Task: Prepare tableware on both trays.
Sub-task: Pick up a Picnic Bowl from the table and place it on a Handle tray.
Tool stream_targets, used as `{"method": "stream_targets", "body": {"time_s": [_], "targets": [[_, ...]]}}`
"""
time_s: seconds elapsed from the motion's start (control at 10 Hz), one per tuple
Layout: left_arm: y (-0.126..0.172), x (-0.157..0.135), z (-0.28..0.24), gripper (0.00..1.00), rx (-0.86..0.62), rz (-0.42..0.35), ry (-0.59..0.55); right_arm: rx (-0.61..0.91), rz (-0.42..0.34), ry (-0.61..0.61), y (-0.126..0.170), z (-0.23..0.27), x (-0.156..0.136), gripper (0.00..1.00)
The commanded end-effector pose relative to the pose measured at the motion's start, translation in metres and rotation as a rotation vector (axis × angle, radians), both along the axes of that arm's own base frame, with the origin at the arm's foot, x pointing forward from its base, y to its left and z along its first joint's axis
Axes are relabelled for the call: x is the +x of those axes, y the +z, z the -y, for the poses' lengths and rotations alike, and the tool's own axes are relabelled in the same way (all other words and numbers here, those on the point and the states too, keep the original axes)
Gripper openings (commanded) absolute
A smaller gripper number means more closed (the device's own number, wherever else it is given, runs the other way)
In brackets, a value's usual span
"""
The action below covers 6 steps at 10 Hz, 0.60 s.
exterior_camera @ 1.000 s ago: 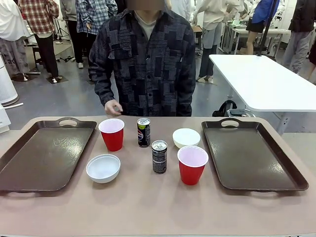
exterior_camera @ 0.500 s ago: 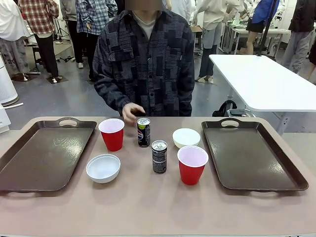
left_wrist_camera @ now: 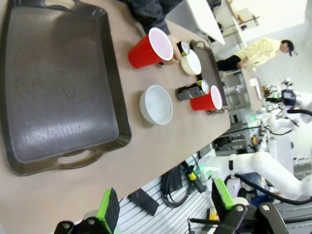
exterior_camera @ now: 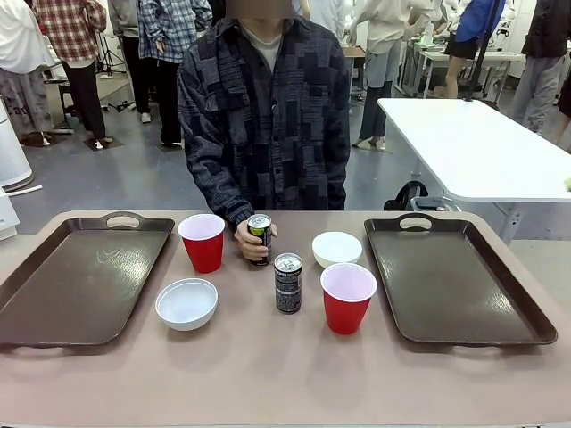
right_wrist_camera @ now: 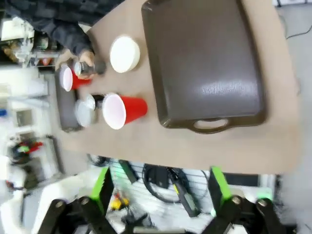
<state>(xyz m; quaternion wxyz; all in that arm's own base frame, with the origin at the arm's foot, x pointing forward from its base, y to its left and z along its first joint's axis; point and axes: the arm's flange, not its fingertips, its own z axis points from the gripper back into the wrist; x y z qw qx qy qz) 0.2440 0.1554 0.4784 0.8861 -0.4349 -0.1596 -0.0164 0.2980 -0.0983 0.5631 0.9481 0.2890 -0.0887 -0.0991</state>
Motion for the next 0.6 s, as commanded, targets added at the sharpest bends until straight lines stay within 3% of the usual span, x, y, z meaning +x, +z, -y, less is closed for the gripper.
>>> {"method": "stream_targets", "body": {"time_s": [0.0, 0.3, 0.4, 0.5], "targets": [[0.000, -0.001, -0.001, 1.00, -0.011, 0.002, 0.005, -0.137, -0.067, 0.029, -0.002, -0.039, 0.046, 1.00], [0.000, -0.001, -0.001, 1.00, -0.011, 0.002, 0.005, -0.439, 0.002, -0.046, -0.030, -0.121, 0.119, 1.00], [0.000, -0.001, -0.001, 1.00, -0.011, 0.002, 0.005, -0.511, 0.068, -0.090, -0.039, -0.142, 0.134, 1.00], [0.000, -0.001, -0.001, 1.00, -0.011, 0.002, 0.005, -0.511, 0.075, -0.088, -0.047, -0.156, 0.152, 1.00]]}}
